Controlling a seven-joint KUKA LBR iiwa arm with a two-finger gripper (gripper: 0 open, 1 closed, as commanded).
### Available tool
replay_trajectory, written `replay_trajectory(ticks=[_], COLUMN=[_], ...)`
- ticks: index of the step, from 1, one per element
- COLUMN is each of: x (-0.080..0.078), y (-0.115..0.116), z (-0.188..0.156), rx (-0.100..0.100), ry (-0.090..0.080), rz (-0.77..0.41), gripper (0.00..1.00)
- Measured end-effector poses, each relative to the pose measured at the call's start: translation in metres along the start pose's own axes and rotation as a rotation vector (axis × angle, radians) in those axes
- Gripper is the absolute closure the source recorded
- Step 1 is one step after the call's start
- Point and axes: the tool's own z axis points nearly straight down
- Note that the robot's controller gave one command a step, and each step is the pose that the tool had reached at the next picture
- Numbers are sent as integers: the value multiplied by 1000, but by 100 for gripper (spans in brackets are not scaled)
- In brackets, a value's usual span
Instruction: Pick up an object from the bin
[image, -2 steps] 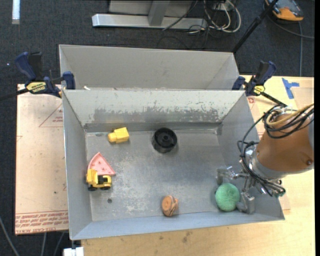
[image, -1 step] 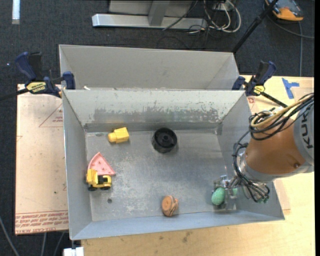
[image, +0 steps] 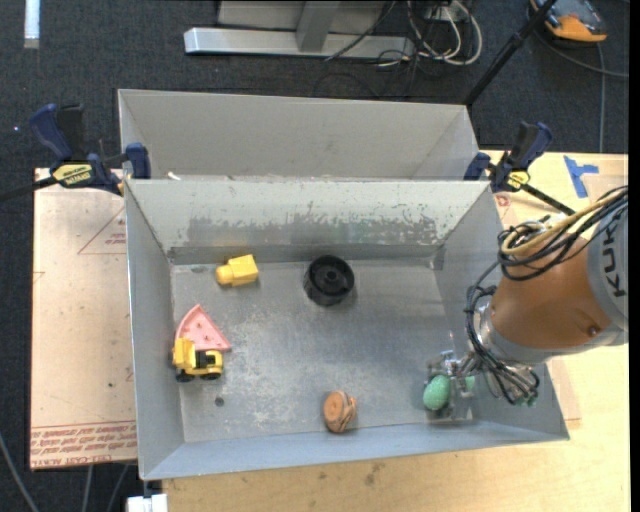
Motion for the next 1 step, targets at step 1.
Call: replay_trajectory(ticks=[1], x=[1], y=[1], z=[-4], rx=[-1], ry=[3], rz=[0], gripper=[100])
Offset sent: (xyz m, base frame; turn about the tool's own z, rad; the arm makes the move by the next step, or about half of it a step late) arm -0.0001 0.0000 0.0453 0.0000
